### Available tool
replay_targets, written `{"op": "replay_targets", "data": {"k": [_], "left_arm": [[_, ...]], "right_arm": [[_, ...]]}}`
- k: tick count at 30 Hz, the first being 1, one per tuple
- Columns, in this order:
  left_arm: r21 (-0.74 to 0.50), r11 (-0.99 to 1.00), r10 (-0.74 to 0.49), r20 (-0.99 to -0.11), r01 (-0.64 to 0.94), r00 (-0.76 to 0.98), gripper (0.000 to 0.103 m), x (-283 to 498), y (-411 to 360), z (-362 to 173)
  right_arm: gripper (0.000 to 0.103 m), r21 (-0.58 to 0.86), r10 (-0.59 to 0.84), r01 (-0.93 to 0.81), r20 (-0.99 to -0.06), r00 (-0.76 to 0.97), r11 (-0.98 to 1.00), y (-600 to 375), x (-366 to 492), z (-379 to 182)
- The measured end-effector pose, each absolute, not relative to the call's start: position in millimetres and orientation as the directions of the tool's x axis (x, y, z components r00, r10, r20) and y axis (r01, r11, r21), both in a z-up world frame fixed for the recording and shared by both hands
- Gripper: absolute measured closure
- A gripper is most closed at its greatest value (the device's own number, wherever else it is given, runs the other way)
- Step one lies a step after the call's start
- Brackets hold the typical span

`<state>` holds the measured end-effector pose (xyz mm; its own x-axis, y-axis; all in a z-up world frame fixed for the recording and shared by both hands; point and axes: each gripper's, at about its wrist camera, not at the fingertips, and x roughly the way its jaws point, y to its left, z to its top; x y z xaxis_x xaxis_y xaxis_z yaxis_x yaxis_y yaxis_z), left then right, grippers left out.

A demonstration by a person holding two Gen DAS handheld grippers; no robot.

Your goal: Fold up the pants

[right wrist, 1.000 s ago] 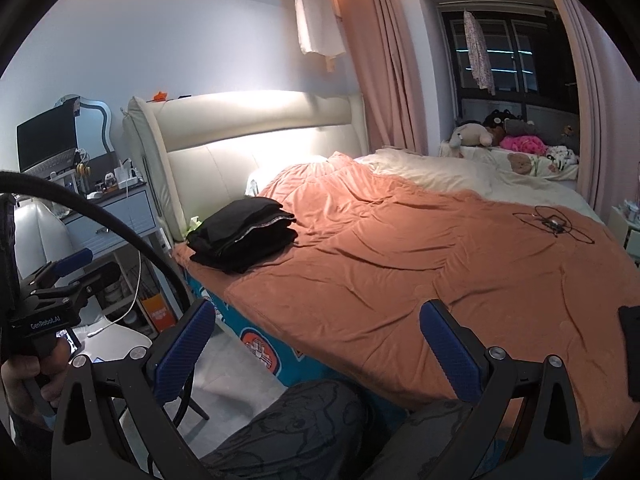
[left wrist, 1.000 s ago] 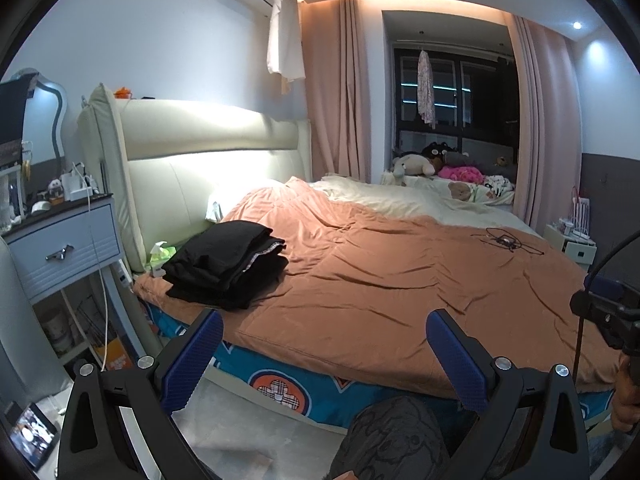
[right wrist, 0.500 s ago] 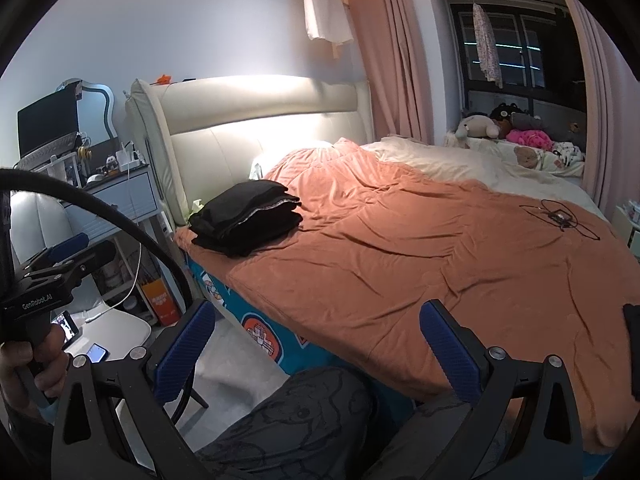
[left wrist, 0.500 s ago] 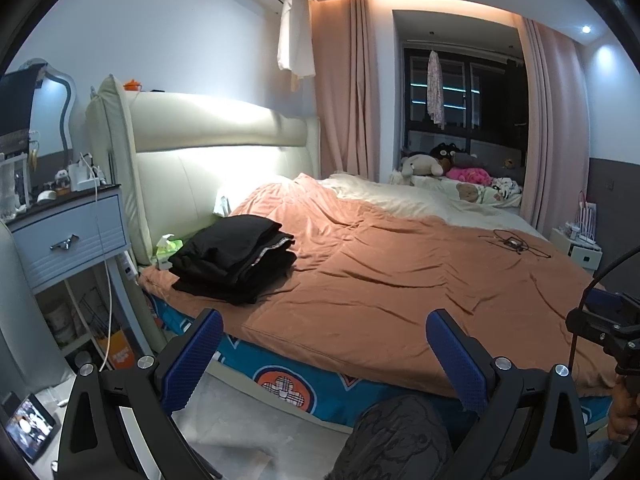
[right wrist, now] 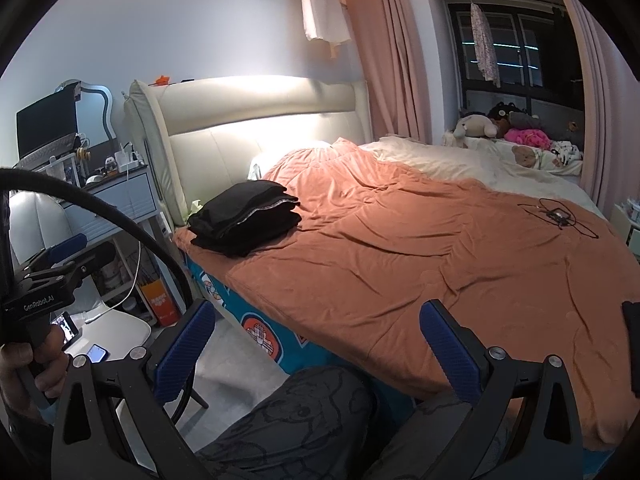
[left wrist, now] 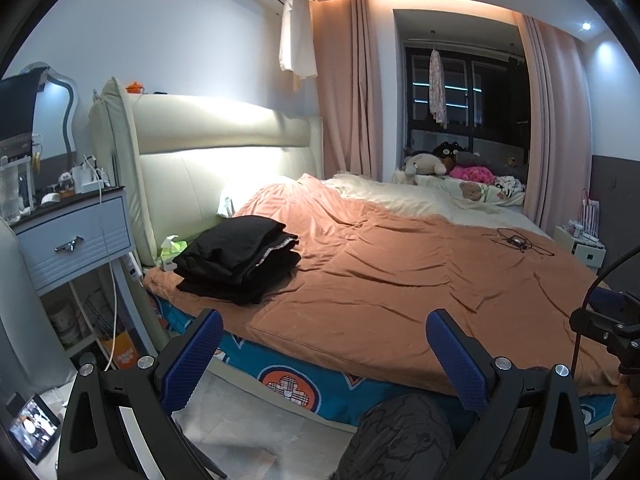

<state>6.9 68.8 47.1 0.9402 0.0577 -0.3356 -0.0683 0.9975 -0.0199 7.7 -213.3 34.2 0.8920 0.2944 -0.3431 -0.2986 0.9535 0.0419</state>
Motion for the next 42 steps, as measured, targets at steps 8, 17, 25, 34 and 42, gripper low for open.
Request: {"op": "replay_targets", "data": {"k": [8, 17, 25, 34, 42], "left_arm": [[-0.020, 0.997, 0.059, -0.333, -0.070, 0.941, 0.000, 6.7, 69.8, 48.2], [-0.020, 0.997, 0.060, -0.334, -0.070, 0.941, 0.000, 5.6, 69.5, 48.2], [-0.025, 0.997, 0.058, -0.339, -0.071, 0.939, 0.000, 5.7, 71.1, 47.1], [-0.030, 0.997, 0.058, -0.338, -0.072, 0.939, 0.000, 5.6, 71.4, 47.2], [-0.041, 0.997, 0.049, -0.345, -0.067, 0.937, 0.000, 6.8, 73.5, 44.2]], "right_arm": [[0.000, 0.043, 0.295, -0.299, -0.343, 0.892, 0.953, -216.2, 7.6, 34.1], [0.000, 0.045, 0.296, -0.300, -0.344, 0.891, 0.953, -217.7, 8.4, 33.8], [0.000, 0.045, 0.291, -0.293, -0.344, 0.893, 0.955, -218.8, 7.9, 33.2], [0.000, 0.051, 0.290, -0.290, -0.345, 0.893, 0.956, -221.6, 7.9, 33.6], [0.000, 0.050, 0.289, -0.290, -0.348, 0.892, 0.956, -221.6, 8.1, 33.4]]}}
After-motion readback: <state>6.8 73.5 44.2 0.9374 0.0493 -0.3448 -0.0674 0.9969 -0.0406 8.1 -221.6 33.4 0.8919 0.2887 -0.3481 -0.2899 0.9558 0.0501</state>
